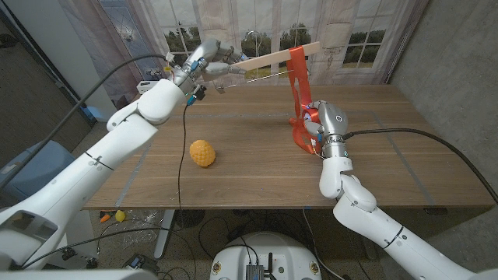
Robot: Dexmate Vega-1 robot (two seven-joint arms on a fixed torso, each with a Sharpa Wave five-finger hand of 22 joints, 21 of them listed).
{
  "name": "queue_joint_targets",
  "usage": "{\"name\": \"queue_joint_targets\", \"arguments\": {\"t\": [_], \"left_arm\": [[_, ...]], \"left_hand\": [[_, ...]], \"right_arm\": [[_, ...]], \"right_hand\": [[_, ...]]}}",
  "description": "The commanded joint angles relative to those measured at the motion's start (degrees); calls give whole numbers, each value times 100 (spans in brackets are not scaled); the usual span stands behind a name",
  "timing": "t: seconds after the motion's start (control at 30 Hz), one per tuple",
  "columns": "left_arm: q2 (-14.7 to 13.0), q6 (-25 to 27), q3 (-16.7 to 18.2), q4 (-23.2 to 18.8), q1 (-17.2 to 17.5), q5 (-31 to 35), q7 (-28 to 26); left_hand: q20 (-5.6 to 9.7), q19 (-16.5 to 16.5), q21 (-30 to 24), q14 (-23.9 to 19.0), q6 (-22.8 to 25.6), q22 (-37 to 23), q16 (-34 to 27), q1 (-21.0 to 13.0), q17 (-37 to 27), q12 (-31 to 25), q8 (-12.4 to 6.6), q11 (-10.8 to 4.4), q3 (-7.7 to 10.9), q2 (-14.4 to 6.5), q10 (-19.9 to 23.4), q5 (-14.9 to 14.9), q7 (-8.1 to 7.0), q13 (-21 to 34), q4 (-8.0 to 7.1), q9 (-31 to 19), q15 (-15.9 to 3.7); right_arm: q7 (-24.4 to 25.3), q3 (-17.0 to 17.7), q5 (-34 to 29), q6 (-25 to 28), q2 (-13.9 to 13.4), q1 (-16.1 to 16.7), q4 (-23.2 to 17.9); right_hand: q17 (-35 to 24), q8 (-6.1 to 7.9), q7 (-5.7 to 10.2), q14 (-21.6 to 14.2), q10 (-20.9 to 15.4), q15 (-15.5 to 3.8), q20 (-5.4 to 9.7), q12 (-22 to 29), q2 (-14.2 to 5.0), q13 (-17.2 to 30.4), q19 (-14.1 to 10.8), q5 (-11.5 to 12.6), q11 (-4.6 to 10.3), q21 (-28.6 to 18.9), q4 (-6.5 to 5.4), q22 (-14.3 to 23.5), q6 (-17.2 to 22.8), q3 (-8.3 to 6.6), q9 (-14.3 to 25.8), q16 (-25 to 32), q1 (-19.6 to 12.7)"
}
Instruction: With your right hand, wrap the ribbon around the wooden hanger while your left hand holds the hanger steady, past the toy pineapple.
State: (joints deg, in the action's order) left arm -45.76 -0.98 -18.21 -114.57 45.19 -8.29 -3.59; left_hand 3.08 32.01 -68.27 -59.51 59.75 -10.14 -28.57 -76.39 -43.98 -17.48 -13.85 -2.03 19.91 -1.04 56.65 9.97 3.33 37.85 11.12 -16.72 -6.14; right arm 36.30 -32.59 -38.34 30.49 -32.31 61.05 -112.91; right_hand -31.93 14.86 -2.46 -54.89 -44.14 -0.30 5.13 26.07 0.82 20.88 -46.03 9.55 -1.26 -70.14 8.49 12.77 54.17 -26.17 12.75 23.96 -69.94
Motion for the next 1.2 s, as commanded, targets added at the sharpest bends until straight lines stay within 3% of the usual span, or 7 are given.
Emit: {"name": "queue_joint_targets", "arguments": {"t": [0.03, 0.9, 1.2], "left_arm": [[-241, -75, 264, -151, 316, -700, 302], [-641, -338, 493, -69, 612, -1559, 848], [-930, -407, 698, -55, 868, -1810, 1062]], "left_hand": [[141, -34, -58, -430, 181, -12, 18, -510, -30, 7, -16, 13, 226, -542, 49, 26, 125, 10, -177, -15, -691], [136, -62, -99, -439, 172, -11, 53, -498, -73, 59, 17, 29, 263, -534, 60, 28, 128, 39, -175, -57, -694], [131, -69, -112, -440, 174, -11, 65, -497, -85, 67, 29, 34, 274, -531, 68, 29, 136, 56, -174, -63, -692]], "right_arm": [[164, -34, 201, 78, -50, -514, 435], [-130, -763, 136, 133, 181, -2157, 1616], [-527, -939, -119, 186, -99, -2513, 1571]], "right_hand": [[-22, 32, -28, -822, -275, -1242, 716, 22, -1022, 18, 45, 40, -225, -33, -32, -3, 68, -90, 21, 19, -1067], [-19, -3, -24, -820, -296, -1247, 715, -20, -1019, 45, 87, 42, -203, -115, -26, -66, 78, -99, 17, -8, -1064], [-18, -19, -8, -829, -295, -1245, 715, -40, -1020, 55, 104, 42, -203, -146, -26, -87, 74, -102, 16, -13, -1062]]}}
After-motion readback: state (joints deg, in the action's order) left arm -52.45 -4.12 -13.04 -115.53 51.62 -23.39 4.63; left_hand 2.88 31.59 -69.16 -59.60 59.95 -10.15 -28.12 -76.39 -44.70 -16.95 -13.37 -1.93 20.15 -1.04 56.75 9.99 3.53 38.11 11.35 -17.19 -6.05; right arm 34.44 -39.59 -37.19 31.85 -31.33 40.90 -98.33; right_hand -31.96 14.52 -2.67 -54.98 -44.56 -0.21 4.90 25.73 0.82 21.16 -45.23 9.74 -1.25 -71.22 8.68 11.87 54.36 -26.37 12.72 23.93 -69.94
